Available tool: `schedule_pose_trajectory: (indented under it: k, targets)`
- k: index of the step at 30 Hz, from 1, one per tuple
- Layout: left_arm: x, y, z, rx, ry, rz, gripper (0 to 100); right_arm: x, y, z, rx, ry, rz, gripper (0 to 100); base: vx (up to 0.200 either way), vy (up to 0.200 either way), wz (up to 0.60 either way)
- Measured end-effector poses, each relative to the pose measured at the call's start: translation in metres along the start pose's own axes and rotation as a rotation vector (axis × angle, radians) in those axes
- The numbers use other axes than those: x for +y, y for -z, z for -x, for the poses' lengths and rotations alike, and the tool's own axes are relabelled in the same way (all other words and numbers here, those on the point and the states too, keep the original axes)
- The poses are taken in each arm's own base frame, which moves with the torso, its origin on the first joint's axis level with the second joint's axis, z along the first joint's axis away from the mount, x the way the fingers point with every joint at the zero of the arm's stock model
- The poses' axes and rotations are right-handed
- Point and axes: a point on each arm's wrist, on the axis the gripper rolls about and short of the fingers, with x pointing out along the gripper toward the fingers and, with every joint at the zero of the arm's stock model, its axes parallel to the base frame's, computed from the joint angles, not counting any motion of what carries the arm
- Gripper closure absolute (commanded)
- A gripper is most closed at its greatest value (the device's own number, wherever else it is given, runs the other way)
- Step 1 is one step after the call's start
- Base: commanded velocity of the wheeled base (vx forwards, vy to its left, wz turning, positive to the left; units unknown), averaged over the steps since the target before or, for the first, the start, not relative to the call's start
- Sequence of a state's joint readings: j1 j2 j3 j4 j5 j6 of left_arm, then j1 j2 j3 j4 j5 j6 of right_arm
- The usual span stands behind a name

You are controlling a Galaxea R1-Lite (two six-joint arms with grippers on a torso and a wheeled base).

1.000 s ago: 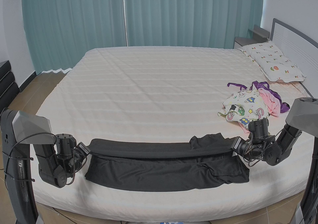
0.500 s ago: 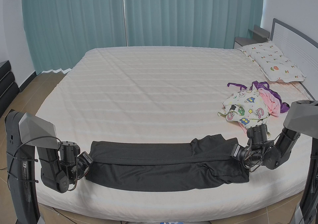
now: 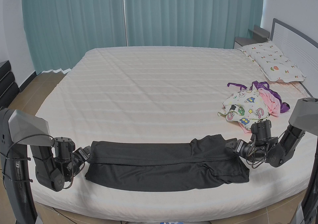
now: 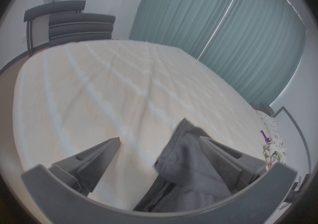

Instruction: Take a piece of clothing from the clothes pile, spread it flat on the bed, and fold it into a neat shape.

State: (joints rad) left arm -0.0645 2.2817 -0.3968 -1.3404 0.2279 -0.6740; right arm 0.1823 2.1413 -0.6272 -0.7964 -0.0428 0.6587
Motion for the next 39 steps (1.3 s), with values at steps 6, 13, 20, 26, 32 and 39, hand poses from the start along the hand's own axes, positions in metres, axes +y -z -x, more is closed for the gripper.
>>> schedule_pose_trajectory:
  k: [6, 13, 20, 26, 32, 39]
  targets:
    - [-0.014, -0.023, -0.007, 0.032, 0.041, -0.007, 0, 0.001, -0.01, 0.009, -0.03, -0.024, -0.016, 0, 0.0, 0.0, 0.0]
    - [-0.029, -0.041, -0.026, 0.229, 0.218, -0.043, 0, 0.0, -0.01, 0.009, -0.017, -0.045, -0.019, 0, 0.0, 0.0, 0.0]
    - [-0.032, -0.045, -0.056, 0.258, 0.246, -0.129, 0, 0.0, -0.006, 0.007, 0.006, -0.053, -0.011, 0, 0.0, 0.0, 0.0]
    - [-0.031, -0.038, -0.074, 0.284, 0.232, -0.14, 0, 0.0, -0.002, 0.005, 0.021, -0.05, -0.005, 0, 0.0, 0.0, 0.0]
    - [-0.031, -0.035, -0.082, 0.303, 0.223, -0.133, 100, -0.001, 0.0, 0.003, 0.028, -0.048, -0.003, 0, 0.0, 0.0, 0.0]
    - [-0.029, -0.032, -0.088, 0.293, 0.193, -0.131, 100, -0.001, 0.0, 0.003, 0.03, -0.046, -0.003, 0, 0.0, 0.0, 0.0]
